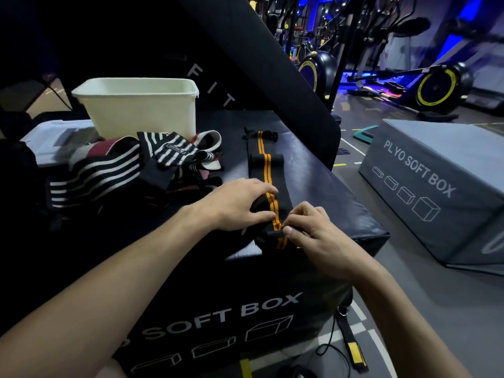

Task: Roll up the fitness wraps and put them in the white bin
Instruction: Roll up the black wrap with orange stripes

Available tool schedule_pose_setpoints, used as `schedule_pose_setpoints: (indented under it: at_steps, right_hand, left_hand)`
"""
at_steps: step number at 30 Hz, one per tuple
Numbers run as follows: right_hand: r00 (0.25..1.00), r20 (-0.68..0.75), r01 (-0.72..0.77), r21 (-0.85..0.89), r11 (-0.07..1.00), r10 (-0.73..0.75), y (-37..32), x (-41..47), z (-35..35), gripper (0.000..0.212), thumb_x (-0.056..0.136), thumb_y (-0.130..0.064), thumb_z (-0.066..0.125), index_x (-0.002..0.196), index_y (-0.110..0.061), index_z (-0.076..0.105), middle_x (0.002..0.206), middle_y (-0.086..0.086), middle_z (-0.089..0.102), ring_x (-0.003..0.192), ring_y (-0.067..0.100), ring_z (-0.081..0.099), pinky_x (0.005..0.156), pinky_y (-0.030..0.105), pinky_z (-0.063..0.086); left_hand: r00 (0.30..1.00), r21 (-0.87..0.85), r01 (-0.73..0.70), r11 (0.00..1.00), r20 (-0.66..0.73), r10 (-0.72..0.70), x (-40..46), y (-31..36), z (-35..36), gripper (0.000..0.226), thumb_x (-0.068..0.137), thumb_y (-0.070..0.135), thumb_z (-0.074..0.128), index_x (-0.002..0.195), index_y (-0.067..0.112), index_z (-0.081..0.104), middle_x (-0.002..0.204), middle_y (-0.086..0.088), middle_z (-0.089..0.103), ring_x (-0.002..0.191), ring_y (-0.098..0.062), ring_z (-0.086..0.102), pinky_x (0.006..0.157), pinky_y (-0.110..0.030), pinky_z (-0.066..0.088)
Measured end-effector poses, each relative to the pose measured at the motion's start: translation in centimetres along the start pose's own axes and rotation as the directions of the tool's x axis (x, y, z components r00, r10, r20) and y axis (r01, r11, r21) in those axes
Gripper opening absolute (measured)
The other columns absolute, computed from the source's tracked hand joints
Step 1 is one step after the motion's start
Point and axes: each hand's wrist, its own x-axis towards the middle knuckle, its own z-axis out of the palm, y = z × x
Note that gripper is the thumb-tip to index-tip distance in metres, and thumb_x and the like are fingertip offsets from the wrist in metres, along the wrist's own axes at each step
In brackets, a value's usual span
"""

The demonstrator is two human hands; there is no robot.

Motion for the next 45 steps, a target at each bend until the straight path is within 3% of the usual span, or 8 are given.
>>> schedule_pose_setpoints:
  at_steps: [3, 8, 17, 24, 29, 38, 41, 45]
  right_hand:
    - [0.998, 0.046, -0.049, 0.022, 0.999, 0.048, -0.2, 0.3, -0.3, 0.015, 0.105, -0.034, 0.051, 0.095, -0.035, 0.062, 0.106, -0.013, 0.049, 0.115, 0.014, 0.038, 0.108, 0.039, 0.034]
    - [0.993, 0.049, -0.108, 0.07, 0.992, 0.105, 0.0, 0.5, -0.3, 0.018, 0.103, -0.037, 0.053, 0.096, -0.031, 0.068, 0.104, -0.013, 0.052, 0.114, 0.01, 0.038, 0.098, 0.028, 0.032]
    - [0.991, -0.092, -0.077, 0.169, 0.983, 0.093, 0.8, 0.6, 0.5, 0.029, 0.088, -0.058, 0.053, 0.084, -0.037, 0.072, 0.092, -0.007, 0.06, 0.099, 0.016, 0.057, 0.084, 0.031, 0.042]
    - [0.979, -0.2, 0.018, 0.253, 0.967, 0.034, 0.5, 0.5, 0.5, 0.006, 0.093, -0.028, 0.073, 0.093, -0.028, 0.067, 0.076, -0.003, 0.061, 0.068, 0.003, 0.054, 0.067, 0.024, 0.045]
    - [0.915, -0.374, 0.16, -0.006, 0.987, -0.151, 1.0, -0.3, 1.6, 0.009, 0.095, -0.032, 0.071, 0.09, -0.025, 0.071, 0.088, -0.015, 0.064, 0.087, 0.01, 0.061, 0.077, 0.029, 0.05]
    - [0.887, -0.303, 0.239, -0.342, 0.909, -0.347, 1.8, -0.4, 1.9, 0.04, 0.087, -0.059, 0.063, 0.107, -0.026, 0.069, 0.107, -0.015, 0.063, 0.102, 0.017, 0.054, 0.083, 0.045, 0.052]
    - [0.905, -0.262, 0.248, -0.316, 0.916, -0.335, 1.9, -0.1, 1.6, 0.037, 0.09, -0.059, 0.06, 0.109, -0.028, 0.067, 0.105, -0.018, 0.062, 0.102, 0.016, 0.051, 0.085, 0.046, 0.05]
    - [0.929, -0.204, 0.249, -0.271, 0.93, -0.308, 1.7, 0.4, 1.3, 0.04, 0.092, -0.059, 0.056, 0.108, -0.024, 0.068, 0.1, -0.017, 0.06, 0.1, 0.013, 0.048, 0.085, 0.039, 0.048]
  left_hand:
    - [0.979, -0.274, -0.119, 0.954, -0.19, 0.068, -1.1, 0.1, -0.2, 0.024, 0.093, 0.046, 0.065, 0.105, 0.027, 0.074, 0.113, 0.011, 0.068, 0.108, -0.01, 0.063, 0.095, -0.041, 0.051]
    - [0.994, -0.46, -0.106, 0.881, -0.069, 0.083, -3.4, 0.7, 1.0, 0.021, 0.092, 0.044, 0.073, 0.092, 0.023, 0.078, 0.105, 0.011, 0.072, 0.106, -0.008, 0.068, 0.096, -0.036, 0.052]
    - [0.988, -0.457, -0.075, 0.886, -0.152, 0.005, -3.8, 0.9, 2.6, 0.028, 0.092, 0.051, 0.063, 0.087, 0.026, 0.072, 0.108, 0.016, 0.069, 0.105, -0.007, 0.067, 0.091, -0.042, 0.055]
    - [0.985, -0.364, -0.059, 0.929, -0.175, -0.006, -3.6, 1.0, 2.7, 0.028, 0.095, 0.048, 0.056, 0.078, 0.03, 0.069, 0.108, 0.021, 0.067, 0.097, -0.004, 0.066, 0.086, -0.04, 0.053]
    - [0.988, -0.349, -0.037, 0.936, -0.152, -0.018, -3.5, 1.0, 2.8, 0.032, 0.095, 0.05, 0.054, 0.074, 0.03, 0.068, 0.109, 0.023, 0.064, 0.093, -0.001, 0.064, 0.084, -0.038, 0.052]
    - [0.99, -0.385, -0.026, 0.923, -0.14, -0.03, -3.2, 1.1, 3.1, 0.031, 0.098, 0.042, 0.06, 0.071, 0.027, 0.067, 0.108, 0.02, 0.064, 0.093, -0.001, 0.061, 0.082, -0.041, 0.052]
    - [0.987, -0.411, -0.063, 0.91, -0.158, -0.003, -3.2, 1.2, 3.1, 0.022, 0.097, 0.042, 0.057, 0.079, 0.03, 0.064, 0.109, 0.017, 0.061, 0.1, -0.006, 0.061, 0.088, -0.041, 0.052]
    - [0.996, -0.332, -0.071, 0.941, -0.076, 0.049, -3.2, 0.8, 3.2, 0.036, 0.103, 0.04, 0.049, 0.136, 0.034, 0.062, 0.141, 0.014, 0.052, 0.13, -0.006, 0.049, 0.112, -0.03, 0.039]
